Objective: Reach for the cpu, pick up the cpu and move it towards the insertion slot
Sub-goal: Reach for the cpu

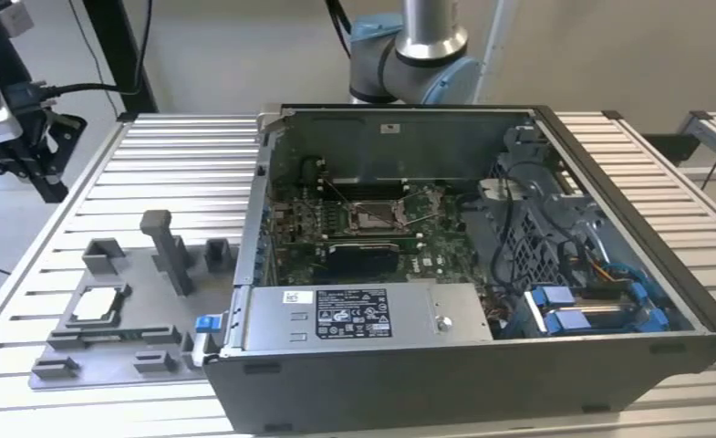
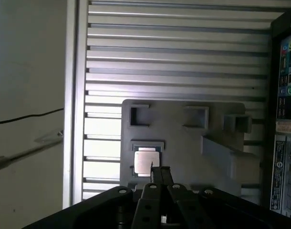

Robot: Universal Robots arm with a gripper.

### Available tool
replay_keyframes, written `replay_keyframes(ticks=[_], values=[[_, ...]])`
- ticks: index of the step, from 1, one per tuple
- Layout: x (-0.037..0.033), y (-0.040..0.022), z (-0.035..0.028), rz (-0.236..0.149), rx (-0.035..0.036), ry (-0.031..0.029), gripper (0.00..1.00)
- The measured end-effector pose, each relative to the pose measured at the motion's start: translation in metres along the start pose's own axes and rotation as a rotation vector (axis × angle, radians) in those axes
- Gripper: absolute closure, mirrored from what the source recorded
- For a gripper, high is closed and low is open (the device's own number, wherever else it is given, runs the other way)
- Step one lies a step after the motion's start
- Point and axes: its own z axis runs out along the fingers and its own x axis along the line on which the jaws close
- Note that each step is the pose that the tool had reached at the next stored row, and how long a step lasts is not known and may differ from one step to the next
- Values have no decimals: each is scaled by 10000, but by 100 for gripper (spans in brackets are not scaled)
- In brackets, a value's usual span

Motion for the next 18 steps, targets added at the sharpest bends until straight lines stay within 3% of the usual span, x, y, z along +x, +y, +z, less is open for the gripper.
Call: replay_keyframes(ticks=[18], values=[[0, -10, 12, -1, 1, 1, 100]])
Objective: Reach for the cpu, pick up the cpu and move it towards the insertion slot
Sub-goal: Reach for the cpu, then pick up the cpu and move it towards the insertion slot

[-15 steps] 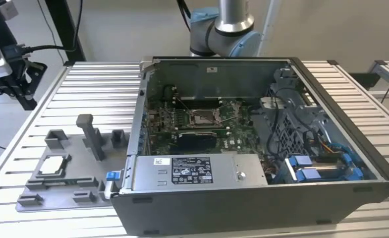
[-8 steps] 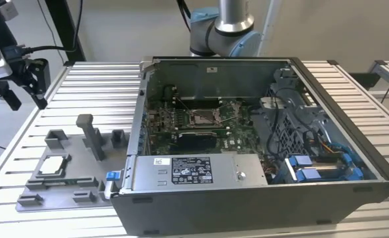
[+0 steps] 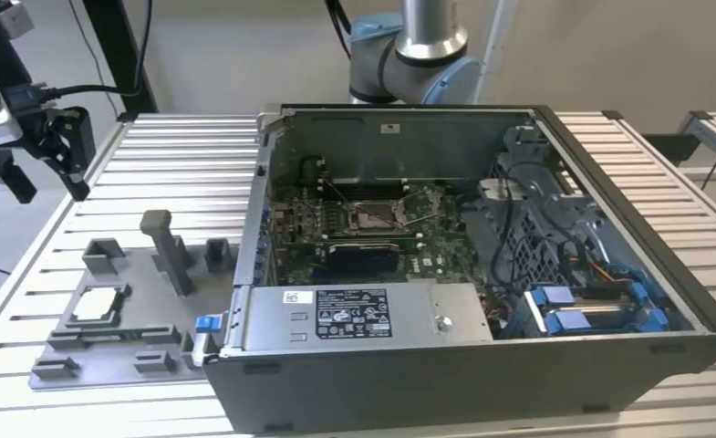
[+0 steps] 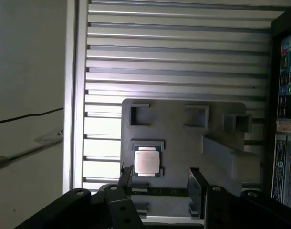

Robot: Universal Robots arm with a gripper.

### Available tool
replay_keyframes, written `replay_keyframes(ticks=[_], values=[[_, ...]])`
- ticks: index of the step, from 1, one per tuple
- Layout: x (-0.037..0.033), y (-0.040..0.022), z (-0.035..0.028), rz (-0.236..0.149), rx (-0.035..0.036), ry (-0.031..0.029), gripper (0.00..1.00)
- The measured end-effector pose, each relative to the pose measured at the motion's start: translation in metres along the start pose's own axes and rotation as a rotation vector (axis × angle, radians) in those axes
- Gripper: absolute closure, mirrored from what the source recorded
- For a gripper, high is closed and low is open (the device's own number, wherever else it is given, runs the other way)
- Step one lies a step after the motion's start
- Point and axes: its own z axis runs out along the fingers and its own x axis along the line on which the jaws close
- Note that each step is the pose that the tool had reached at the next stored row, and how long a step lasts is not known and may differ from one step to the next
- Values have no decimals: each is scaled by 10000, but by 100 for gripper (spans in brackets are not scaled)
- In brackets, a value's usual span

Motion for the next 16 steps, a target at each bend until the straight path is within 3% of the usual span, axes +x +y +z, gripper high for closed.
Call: replay_keyframes(ticks=[1, 2, 7, 16], values=[[0, 0, 1, 0, 0, 0, 100], [0, -1, 1, 0, 0, 0, 0], [1, -3, 25, 0, -3, -3, 0], [31, -12, 182, -1, -7, -2, 0]])
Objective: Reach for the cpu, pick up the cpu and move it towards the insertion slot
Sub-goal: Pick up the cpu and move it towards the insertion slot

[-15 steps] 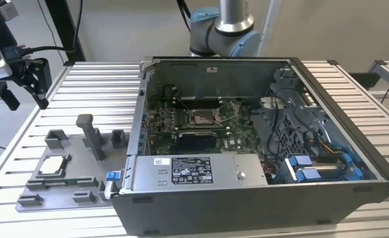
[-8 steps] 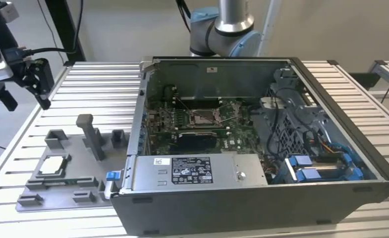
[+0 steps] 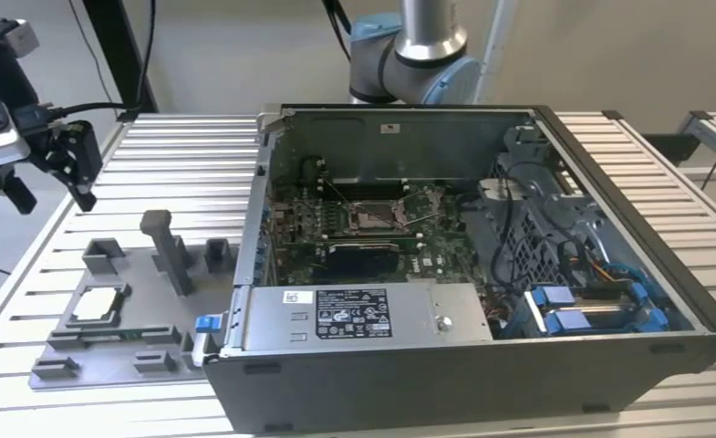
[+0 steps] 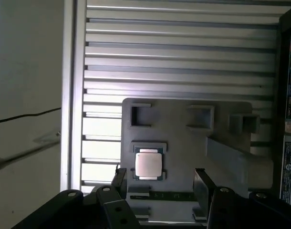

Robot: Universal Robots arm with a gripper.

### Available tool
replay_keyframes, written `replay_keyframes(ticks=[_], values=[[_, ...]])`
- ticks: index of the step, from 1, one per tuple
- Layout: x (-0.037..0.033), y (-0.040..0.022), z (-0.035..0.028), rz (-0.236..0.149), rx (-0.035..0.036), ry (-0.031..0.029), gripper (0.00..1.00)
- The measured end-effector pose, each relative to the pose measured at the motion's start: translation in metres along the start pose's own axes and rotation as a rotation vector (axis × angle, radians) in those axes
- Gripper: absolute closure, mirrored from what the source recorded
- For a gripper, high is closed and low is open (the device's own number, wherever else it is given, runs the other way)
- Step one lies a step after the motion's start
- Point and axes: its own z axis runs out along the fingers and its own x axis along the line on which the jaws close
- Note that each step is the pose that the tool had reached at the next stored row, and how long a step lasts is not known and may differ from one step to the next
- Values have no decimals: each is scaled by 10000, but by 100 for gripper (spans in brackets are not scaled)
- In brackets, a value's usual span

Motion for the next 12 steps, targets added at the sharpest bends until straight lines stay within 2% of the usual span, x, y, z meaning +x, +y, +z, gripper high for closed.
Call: replay_keyframes(ticks=[10, 12], values=[[4, -32, 181, 1, 2, 15, 0], [4, -33, 216, 2, 37, 16, 0]])
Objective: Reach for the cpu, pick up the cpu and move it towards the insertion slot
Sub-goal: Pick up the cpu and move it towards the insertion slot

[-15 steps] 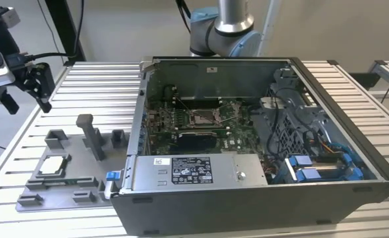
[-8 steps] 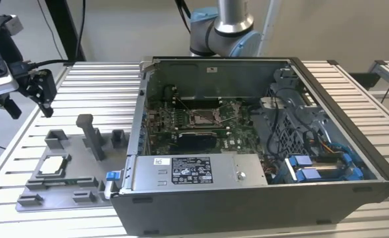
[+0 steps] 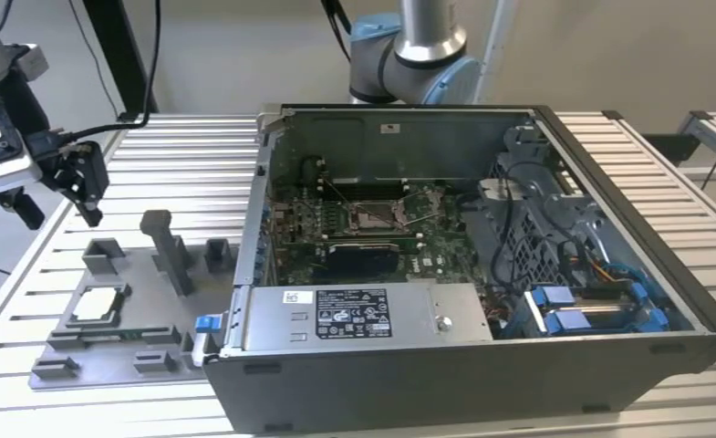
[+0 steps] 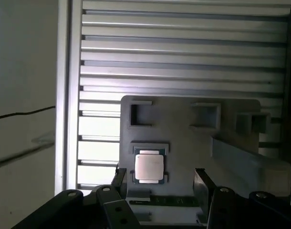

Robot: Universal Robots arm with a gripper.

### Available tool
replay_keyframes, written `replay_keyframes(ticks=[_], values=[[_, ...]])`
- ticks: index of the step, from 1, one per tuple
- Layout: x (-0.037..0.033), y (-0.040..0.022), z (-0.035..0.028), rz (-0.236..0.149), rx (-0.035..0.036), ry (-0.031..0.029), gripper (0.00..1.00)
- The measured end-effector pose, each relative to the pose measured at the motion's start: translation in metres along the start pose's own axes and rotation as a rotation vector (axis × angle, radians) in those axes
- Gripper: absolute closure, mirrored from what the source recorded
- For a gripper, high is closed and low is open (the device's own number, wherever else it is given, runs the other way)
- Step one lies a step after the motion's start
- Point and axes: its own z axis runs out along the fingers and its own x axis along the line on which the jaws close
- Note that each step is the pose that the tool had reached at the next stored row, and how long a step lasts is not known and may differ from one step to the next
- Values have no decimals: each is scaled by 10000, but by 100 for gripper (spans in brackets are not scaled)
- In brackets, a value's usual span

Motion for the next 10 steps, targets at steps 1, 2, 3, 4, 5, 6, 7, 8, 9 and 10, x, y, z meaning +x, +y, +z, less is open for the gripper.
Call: replay_keyframes(ticks=[1, 2, 3, 4, 5, 6, 7, 8, 9, 10], values=[[0, -1, 16, -1, 17, 1, 0], [0, -1, 33, 0, 30, 0, 0], [1, -3, 51, -1, 33, 0, 0], [1, -7, 69, -1, 33, 0, 0], [1, -12, 86, 0, 34, 0, 0], [2, -18, 104, 0, 35, 1, 0], [2, -24, 122, 1, 34, 1, 0], [2, -33, 141, 0, 34, 0, 0], [3, -41, 159, 0, 34, 0, 0], [3, -49, 176, 0, 34, 1, 0]])
